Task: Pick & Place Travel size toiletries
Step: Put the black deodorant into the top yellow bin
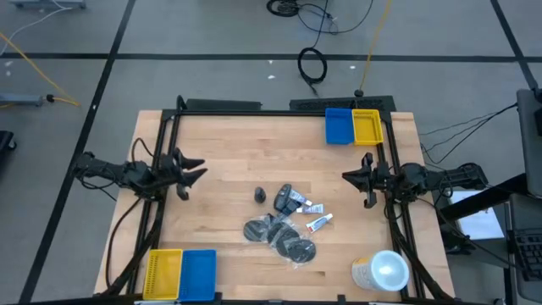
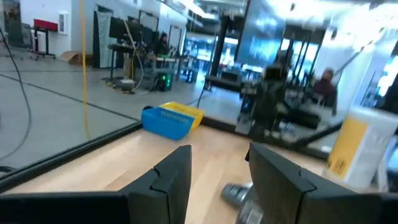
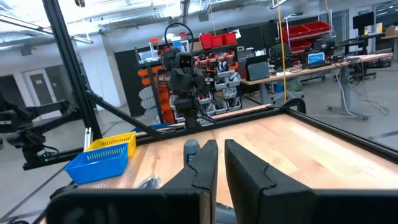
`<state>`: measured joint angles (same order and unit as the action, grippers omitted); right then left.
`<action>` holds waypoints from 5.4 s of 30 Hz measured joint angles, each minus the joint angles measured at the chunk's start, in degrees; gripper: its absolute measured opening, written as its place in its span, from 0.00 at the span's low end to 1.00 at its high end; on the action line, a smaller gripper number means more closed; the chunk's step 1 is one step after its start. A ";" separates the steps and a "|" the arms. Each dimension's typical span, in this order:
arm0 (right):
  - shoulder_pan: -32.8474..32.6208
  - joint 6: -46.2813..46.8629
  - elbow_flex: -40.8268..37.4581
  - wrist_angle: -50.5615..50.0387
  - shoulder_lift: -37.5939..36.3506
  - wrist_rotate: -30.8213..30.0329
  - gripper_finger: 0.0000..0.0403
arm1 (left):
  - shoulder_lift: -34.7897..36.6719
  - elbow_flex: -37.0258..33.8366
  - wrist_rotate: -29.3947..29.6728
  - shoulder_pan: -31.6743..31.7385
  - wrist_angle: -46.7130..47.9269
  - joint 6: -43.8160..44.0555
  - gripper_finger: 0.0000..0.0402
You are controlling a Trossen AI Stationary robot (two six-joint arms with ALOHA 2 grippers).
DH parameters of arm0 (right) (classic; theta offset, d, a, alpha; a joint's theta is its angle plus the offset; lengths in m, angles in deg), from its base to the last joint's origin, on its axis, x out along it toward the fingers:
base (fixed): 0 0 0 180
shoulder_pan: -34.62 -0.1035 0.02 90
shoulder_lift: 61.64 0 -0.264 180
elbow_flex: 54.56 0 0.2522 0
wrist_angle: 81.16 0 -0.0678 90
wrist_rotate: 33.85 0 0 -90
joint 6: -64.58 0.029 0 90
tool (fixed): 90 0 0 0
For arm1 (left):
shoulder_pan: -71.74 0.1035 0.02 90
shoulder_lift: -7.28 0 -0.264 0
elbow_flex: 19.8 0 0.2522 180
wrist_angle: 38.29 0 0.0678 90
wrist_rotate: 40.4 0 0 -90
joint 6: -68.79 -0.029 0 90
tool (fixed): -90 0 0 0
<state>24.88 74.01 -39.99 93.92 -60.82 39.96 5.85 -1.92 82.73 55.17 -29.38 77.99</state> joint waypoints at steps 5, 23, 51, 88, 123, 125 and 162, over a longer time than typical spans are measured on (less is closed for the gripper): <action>0.00 0.40 -0.01 0.02 0.77 -0.04 0.06 | -0.06 0.00 4.24 0.00 -1.29 0.57 0.40; 0.02 -4.16 0.02 15.28 15.92 -5.22 0.06 | -54.79 0.01 -4.97 0.00 -44.12 -0.32 0.40; 0.02 -2.62 0.02 22.69 26.27 -6.29 0.06 | -86.71 22.05 -7.18 5.56 -41.28 -3.30 0.77; 0.02 -3.05 0.02 22.62 26.25 -6.23 0.06 | -106.31 28.06 -15.17 5.68 -49.15 -0.38 0.80; 0.02 -3.05 0.01 23.68 26.29 -6.25 0.06 | -95.77 31.73 -18.58 9.05 -45.35 -5.74 0.41; 0.02 -2.96 0.01 24.86 26.30 -6.23 0.06 | -94.04 35.93 -19.09 9.68 -39.53 -8.68 0.41; 5.54 -11.69 30.72 30.00 65.54 7.39 0.52 | -94.68 66.60 -33.33 16.51 -13.80 -13.45 0.41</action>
<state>30.41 62.32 -9.27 123.92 4.72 47.36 -88.84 64.68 49.40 71.67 -43.18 64.54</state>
